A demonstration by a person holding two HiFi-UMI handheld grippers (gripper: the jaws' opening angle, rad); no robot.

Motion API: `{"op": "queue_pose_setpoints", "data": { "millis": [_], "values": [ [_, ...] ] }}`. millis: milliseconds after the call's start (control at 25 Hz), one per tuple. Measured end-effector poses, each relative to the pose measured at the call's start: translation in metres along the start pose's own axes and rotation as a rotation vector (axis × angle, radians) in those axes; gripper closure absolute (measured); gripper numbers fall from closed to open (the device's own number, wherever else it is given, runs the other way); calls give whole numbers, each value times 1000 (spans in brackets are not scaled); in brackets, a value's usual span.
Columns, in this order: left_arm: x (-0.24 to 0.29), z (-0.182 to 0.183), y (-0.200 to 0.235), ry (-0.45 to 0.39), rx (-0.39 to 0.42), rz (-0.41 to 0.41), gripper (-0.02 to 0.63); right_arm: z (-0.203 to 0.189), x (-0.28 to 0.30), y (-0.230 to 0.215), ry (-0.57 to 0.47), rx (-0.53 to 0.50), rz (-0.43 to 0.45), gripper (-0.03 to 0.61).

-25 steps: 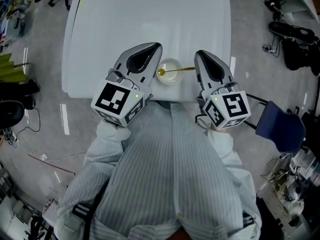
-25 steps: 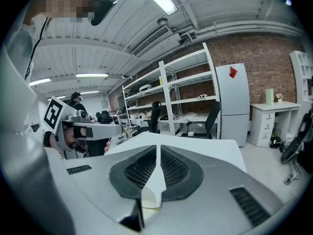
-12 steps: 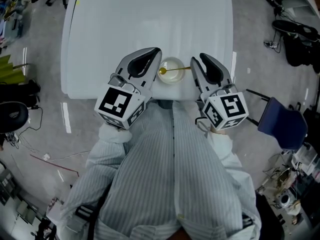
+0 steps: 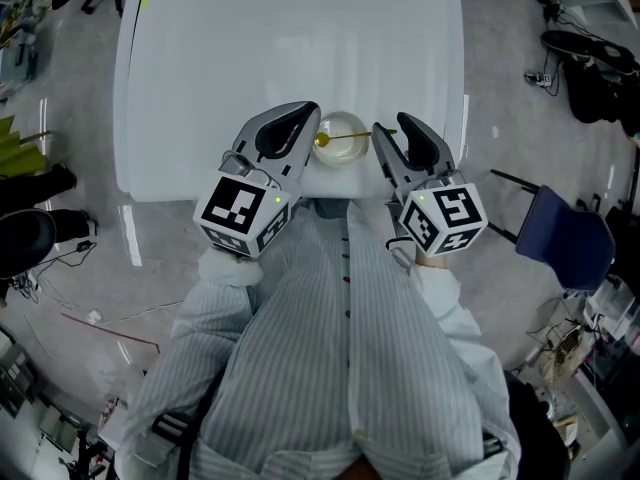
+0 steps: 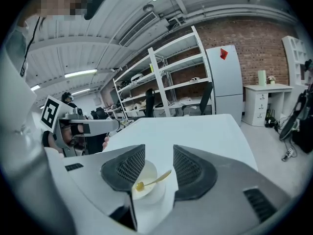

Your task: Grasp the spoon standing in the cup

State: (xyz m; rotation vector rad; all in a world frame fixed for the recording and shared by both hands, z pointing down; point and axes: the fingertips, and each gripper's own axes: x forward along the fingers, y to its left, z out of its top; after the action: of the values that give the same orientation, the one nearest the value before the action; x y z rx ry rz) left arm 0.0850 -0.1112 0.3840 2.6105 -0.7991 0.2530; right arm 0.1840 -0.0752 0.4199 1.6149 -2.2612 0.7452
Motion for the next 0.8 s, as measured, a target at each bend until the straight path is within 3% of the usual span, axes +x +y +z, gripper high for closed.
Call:
{"op": "queue_pose_setpoints", "data": {
  "millis": [800],
  "values": [
    [3,-31,5,78,-8,-37,605,-57,14,-8,101,102,-12,425]
  ]
}}
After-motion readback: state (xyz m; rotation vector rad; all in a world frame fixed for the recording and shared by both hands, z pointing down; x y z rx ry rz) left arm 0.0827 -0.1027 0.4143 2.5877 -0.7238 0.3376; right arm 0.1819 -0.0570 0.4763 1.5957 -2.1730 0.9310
